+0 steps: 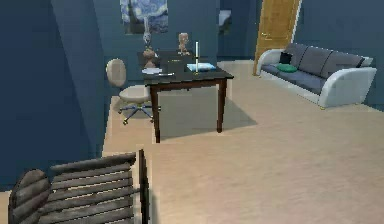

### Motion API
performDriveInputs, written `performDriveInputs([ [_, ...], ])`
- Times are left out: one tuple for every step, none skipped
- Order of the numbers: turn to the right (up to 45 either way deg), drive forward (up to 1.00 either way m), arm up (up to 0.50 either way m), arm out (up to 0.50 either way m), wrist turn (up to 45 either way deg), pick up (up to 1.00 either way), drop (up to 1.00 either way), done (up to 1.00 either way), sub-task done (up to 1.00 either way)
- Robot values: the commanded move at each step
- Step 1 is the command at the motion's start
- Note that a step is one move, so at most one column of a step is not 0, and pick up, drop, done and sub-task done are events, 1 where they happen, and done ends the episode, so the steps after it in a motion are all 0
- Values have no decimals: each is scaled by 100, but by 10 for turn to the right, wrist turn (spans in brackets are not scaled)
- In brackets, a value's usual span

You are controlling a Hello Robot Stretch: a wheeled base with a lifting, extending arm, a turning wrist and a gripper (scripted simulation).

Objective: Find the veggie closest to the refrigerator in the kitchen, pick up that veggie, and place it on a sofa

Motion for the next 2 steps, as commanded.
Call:
performDriveInputs([
  [0,25,0,0,0,0,0,0,0],
  [450,0,0,0,0,0,0,0,0],
])
